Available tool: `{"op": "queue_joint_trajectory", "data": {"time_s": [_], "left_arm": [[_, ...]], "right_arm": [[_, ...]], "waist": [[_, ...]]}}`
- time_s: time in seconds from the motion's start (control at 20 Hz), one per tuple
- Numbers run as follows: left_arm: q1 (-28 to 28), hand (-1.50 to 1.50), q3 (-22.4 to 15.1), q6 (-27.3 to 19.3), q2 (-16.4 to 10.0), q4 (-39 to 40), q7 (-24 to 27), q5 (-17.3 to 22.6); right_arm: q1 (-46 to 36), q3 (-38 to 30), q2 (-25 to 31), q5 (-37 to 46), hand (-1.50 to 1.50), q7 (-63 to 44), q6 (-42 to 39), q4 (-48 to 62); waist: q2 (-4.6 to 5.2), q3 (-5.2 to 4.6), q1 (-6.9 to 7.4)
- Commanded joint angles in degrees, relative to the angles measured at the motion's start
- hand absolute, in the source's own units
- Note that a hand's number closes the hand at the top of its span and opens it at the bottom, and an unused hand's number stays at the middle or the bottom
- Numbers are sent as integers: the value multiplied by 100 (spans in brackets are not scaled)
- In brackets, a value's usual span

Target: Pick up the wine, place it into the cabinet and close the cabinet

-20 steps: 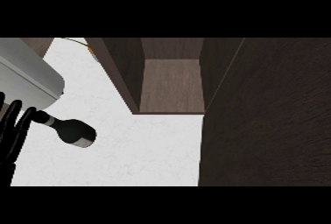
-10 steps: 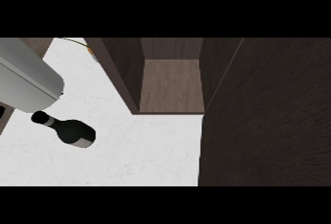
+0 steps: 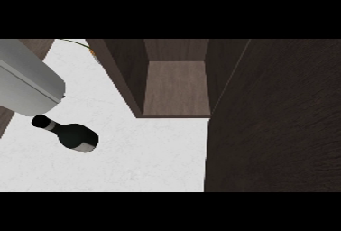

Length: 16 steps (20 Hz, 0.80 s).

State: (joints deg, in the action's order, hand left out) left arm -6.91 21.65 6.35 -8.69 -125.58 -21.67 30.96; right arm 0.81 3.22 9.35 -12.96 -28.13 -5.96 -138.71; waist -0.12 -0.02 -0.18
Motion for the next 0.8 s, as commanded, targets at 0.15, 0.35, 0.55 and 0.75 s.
{"op": "queue_joint_trajectory", "data": {"time_s": [0.15, 0.35, 0.55, 0.75], "left_arm": [[-94, -150, -9, 575, 77, 840, 467, -151], [115, -150, 53, 695, -76, 1379, 481, -80], [464, -150, -57, 684, -87, 1901, 721, -438], [247, -150, 276, 1056, -55, 2543, 1452, -477]], "right_arm": [[167, -66, -27, -193, -150, -177, -54, -661], [-366, -195, 155, -418, -150, -909, 188, -927], [-178, -81, 75, -378, -150, -912, 153, -1026], [154, -222, 34, -581, -150, -761, 37, -1175]], "waist": [[6, 1, -5], [5, -3, -7], [6, -1, -40], [0, 0, -64]]}}
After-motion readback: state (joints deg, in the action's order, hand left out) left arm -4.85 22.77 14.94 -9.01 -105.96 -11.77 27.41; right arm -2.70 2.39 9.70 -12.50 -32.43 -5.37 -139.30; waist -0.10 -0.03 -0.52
